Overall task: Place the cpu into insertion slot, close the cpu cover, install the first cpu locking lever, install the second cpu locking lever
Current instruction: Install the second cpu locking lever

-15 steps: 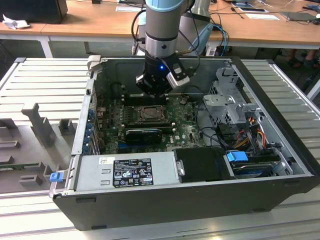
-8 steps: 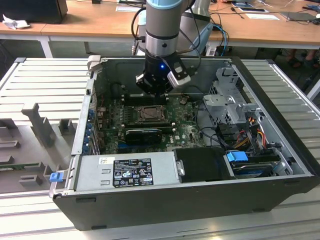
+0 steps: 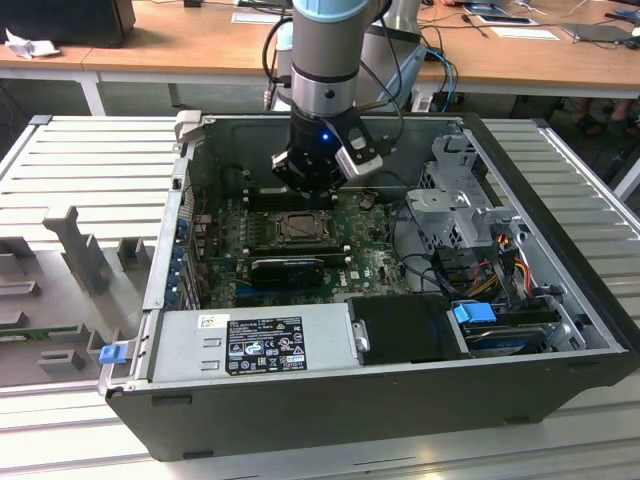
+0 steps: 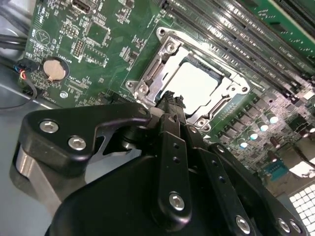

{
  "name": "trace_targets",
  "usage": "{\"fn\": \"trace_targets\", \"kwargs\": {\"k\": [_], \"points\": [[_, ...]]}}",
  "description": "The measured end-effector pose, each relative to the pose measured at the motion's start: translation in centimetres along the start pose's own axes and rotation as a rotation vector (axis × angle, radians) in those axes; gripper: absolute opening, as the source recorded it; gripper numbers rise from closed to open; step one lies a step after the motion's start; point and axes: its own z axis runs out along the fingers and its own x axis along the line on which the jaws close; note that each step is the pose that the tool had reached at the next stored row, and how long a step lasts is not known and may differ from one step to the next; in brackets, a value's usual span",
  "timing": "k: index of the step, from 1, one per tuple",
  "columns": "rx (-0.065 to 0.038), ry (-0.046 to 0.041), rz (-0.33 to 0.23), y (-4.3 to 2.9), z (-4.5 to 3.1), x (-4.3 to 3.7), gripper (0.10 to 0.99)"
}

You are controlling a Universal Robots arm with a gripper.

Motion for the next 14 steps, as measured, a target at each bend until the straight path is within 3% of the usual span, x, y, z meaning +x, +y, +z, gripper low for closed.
{"fn": "trace_targets", "kwargs": {"k": [7,10,12,14], "points": [[-0.002,-0.0001,0.0,-2.47,0.0,0.08,0.106],[-0.009,-0.0004,0.0,-3.71,-0.04,0.12,0.106],[-0.015,-0.0005,0.0,-4.15,-0.08,0.14,0.106],[-0.027,-0.0009,0.0,-4.72,-0.11,0.17,0.106]]}}
